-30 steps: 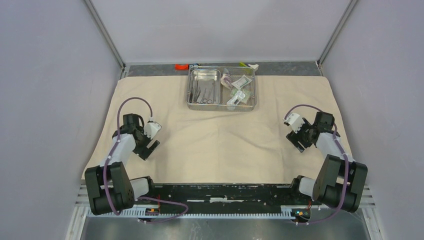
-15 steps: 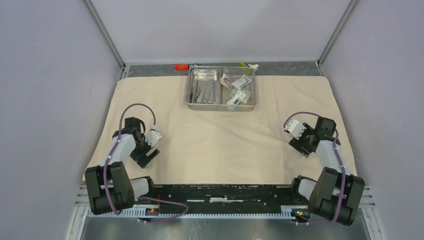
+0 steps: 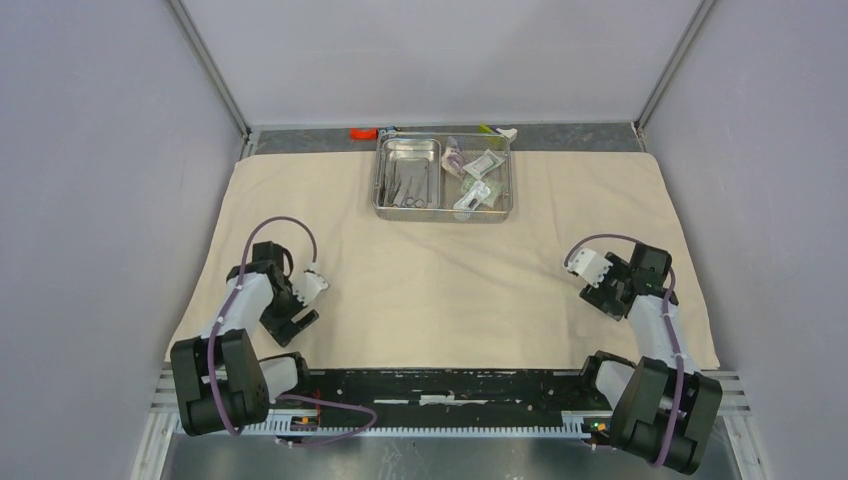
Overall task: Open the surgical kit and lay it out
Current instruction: Smooth out the surgical kit at the center of the board.
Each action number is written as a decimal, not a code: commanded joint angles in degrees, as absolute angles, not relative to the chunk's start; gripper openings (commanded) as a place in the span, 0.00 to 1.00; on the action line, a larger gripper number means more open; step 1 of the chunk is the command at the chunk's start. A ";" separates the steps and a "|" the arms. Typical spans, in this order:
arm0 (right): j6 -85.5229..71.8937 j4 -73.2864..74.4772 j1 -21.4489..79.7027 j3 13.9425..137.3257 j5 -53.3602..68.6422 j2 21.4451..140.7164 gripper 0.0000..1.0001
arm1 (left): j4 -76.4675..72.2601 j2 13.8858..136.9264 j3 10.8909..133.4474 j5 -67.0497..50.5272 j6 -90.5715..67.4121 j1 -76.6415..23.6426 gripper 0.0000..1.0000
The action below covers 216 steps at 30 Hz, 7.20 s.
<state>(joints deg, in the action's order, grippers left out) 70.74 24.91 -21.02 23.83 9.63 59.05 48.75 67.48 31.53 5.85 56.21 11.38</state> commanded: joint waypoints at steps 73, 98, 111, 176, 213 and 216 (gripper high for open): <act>35.03 10.03 -20.99 83.80 0.36 122.19 0.77 | 32.00 91.84 44.98 5.90 44.46 2.66 1.00; 38.95 12.68 -21.55 88.45 -0.30 122.10 0.77 | 40.05 79.64 43.33 0.38 44.73 2.69 1.00; 34.12 11.64 -20.79 75.90 17.77 103.48 0.80 | 42.07 81.40 63.00 -18.44 38.49 -27.48 0.99; 42.04 23.16 -21.01 67.00 25.03 93.49 0.83 | 33.30 97.34 72.60 -13.68 28.99 -63.96 1.00; 77.22 41.28 -23.38 20.44 7.69 55.19 0.81 | 28.46 111.20 86.77 -4.22 13.02 -0.09 1.00; 78.01 44.26 -23.63 21.24 6.71 54.41 0.80 | 29.30 112.76 88.08 -2.58 13.94 -0.09 1.00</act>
